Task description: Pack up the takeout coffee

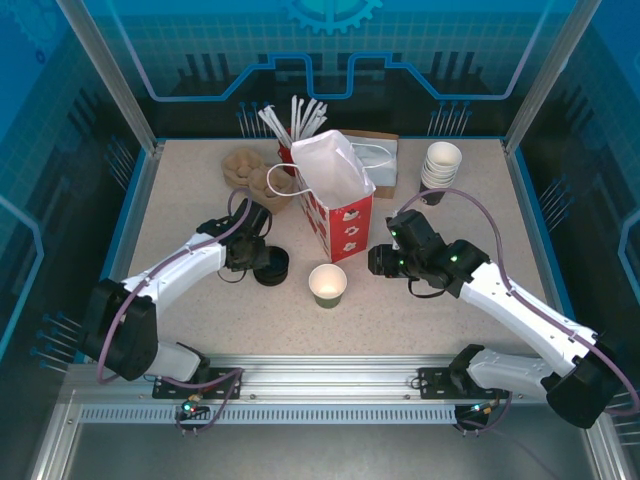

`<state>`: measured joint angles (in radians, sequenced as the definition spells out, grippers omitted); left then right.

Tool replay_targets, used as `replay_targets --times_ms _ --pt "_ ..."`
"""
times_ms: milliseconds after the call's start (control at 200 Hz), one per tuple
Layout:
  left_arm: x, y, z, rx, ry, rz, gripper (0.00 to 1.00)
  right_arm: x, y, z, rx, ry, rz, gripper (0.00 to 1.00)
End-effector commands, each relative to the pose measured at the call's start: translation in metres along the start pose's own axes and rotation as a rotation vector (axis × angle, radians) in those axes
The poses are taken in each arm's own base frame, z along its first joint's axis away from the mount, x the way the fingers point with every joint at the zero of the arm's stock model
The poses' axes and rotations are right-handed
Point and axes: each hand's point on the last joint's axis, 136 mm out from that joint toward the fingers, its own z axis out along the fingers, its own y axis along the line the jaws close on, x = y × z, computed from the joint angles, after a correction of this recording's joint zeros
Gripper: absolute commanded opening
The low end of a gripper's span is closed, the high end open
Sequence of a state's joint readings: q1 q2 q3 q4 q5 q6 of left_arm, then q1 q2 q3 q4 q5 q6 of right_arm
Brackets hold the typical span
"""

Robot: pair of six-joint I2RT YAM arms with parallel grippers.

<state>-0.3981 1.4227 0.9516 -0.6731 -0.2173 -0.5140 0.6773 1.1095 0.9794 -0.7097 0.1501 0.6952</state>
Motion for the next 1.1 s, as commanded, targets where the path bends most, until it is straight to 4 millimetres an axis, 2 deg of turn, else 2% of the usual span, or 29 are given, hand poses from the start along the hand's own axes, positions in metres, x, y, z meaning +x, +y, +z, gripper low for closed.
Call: replay_targets --times_ms 0,175,380,680,1096 --pt "0.006 0.001 0.006 -0.013 0.016 0.025 0.24 0.004 -0.008 -0.002 0.017 0.005 0.006 0.45" --pt "0.008 0.002 0.011 -0.020 0.028 0.029 0.24 0.003 -0.009 -0.001 0.017 0.005 0.010 0.45" --pt "0.007 0.002 0.010 -0.023 0.022 0.031 0.17 0.003 -0.009 -0.002 0.017 0.004 0.011 0.45" --pt "0.000 0.004 -0.007 -0.025 -0.004 0.039 0.17 0.002 -0.008 -0.005 0.008 -0.002 0.014 0.45" --pt "0.003 0.006 -0.020 -0.008 -0.016 0.043 0.16 -0.006 0.010 -0.017 -0.078 -0.012 0.030 0.46"
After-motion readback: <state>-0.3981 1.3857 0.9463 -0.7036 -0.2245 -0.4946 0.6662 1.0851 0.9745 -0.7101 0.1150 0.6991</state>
